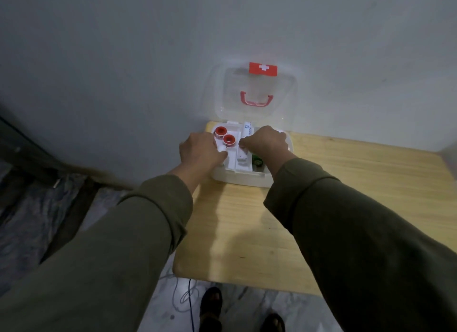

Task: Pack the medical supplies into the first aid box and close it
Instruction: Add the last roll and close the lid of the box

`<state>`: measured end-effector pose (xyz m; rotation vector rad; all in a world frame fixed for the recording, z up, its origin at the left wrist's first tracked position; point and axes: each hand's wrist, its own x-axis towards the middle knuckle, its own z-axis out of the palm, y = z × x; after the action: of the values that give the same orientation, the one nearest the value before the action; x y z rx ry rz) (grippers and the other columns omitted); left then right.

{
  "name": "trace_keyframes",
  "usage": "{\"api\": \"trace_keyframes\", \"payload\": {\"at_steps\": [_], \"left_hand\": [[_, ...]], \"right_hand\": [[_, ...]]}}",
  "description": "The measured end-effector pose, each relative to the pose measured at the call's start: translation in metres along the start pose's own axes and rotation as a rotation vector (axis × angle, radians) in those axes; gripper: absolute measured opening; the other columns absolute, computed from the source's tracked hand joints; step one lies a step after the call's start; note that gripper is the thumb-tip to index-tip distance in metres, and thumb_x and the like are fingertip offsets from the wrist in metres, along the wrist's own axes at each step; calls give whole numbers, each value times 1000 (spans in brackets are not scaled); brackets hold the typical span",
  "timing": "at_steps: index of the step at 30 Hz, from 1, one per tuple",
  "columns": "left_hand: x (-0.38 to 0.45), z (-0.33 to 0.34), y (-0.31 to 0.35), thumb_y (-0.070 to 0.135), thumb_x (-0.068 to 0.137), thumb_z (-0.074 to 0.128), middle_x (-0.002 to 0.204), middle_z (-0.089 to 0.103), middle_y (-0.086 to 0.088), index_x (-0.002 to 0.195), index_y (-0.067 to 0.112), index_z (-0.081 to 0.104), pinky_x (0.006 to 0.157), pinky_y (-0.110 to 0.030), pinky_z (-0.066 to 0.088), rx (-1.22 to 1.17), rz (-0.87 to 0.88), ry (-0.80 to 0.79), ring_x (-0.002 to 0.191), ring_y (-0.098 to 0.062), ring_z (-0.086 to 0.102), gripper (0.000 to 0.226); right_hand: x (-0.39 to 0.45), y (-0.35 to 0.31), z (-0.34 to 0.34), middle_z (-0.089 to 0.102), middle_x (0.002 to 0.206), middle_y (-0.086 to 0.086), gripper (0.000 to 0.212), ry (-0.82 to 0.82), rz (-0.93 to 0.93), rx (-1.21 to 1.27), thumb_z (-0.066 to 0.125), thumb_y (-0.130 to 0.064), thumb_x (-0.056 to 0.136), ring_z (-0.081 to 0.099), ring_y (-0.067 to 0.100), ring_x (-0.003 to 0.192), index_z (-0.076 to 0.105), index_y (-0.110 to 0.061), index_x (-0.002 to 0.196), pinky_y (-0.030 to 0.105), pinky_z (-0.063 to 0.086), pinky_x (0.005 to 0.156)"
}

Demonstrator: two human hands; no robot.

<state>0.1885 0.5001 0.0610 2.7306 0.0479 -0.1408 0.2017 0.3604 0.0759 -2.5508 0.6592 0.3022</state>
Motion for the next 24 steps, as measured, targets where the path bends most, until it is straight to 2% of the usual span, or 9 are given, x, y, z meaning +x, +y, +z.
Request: {"api": "trace_keyframes", "payload": {"at_steps": [6,10,12,14,15,17,20,22,24], "left_hand": [[6,0,-4,52,76,70,99,68,-4,103,17,66,71,-28,46,-21,22,11,79,-18,56,44],[8,-2,-3,49,78,69,98,69,-3,104,17,67,67,-26,44,-66,28,22,76,-16,54,42],[12,-6,-2,48,82,65,96,69,-2,101,17,68,66,-26,43,-129,20,46,77,-15,56,37],[21,-14,0,50,85,59,94,69,-2,96,18,66,70,-28,47,-245,-5,95,82,-18,60,35],[26,-19,2,52,87,55,96,69,-1,97,18,64,73,-28,47,-316,-18,123,88,-20,62,37],[37,-34,12,54,93,41,111,65,-5,110,15,60,80,-29,42,-441,-64,141,104,-24,59,46],[61,-55,30,53,98,14,142,48,-10,136,13,44,101,-37,35,-585,-182,44,129,-31,44,63],[78,-63,38,59,95,5,151,37,-7,145,21,36,112,-43,27,-698,-237,-12,137,-31,35,69],[90,-68,45,66,90,3,154,32,-5,146,27,32,114,-50,26,-787,-279,-67,139,-32,32,74]], "right_hand": [[2,1,7,52,127,14,51,66,-18,-133,60,-41,80,40,33,124,51,-10,120,44,39,103],[3,2,5,55,120,11,46,98,-41,-176,58,-42,83,43,32,121,54,-9,114,42,41,99],[8,2,1,59,103,9,39,90,-59,-102,57,-45,82,53,30,109,59,-9,99,38,47,89],[12,3,-10,59,84,8,36,115,-76,7,53,-44,84,59,26,88,59,-8,81,30,47,69],[14,4,-20,59,87,9,39,159,-81,75,50,-43,86,59,27,86,59,-6,83,28,43,66],[16,7,-41,57,109,14,45,292,-56,281,45,-45,90,57,30,96,58,-5,107,29,40,75],[22,8,-74,43,131,16,46,439,44,599,36,-46,95,51,31,103,42,-12,126,35,38,86],[31,10,-89,36,141,14,43,448,77,669,26,-41,99,47,33,115,36,-16,133,37,36,92],[41,9,-97,34,148,14,47,395,101,654,17,-37,102,39,35,128,33,-12,139,38,32,103]]}}
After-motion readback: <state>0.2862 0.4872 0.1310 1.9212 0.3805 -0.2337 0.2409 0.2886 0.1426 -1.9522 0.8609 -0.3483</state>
